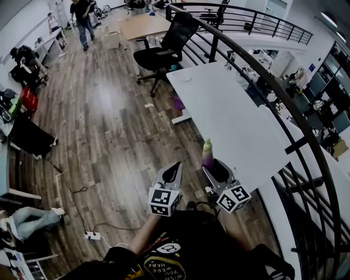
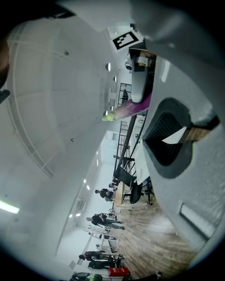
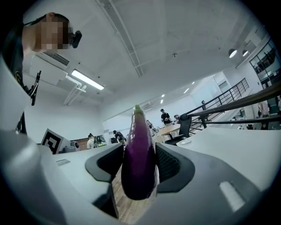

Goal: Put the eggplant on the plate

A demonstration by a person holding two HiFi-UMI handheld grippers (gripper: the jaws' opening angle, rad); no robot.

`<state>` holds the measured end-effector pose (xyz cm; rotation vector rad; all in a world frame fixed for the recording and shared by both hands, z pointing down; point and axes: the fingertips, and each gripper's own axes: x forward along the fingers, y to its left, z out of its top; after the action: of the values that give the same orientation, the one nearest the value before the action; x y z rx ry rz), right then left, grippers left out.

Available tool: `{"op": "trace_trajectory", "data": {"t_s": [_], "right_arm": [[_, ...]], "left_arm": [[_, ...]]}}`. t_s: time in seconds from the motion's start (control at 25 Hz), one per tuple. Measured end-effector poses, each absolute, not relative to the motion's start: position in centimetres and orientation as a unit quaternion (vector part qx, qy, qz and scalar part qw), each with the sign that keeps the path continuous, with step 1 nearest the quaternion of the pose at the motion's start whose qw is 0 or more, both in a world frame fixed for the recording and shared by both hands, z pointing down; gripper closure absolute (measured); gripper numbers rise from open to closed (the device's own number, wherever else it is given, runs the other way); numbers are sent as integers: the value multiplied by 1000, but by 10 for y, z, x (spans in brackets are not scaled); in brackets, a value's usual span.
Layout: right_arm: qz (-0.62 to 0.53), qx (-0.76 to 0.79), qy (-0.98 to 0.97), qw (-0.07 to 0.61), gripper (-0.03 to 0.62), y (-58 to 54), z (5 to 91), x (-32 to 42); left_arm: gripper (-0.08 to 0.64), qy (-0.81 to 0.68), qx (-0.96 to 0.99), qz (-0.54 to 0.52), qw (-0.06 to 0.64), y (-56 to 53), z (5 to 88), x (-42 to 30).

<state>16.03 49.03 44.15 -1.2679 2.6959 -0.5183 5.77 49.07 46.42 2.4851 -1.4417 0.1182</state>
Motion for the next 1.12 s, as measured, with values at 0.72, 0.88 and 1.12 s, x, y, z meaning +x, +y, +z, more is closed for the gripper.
{"op": "trace_trajectory", "data": {"t_s": [0.72,0.88,1.12], "right_arm": [[-206,-421,883,44,365,429,467,141],[-184,-407,893,44,365,389,453,145],[-180,-391,902,41,365,328,452,168]], "left_arm": [[555,-484,858,52,164,430,492,43],[555,-486,859,45,156,387,486,59],[555,-508,851,58,117,324,471,75]]}}
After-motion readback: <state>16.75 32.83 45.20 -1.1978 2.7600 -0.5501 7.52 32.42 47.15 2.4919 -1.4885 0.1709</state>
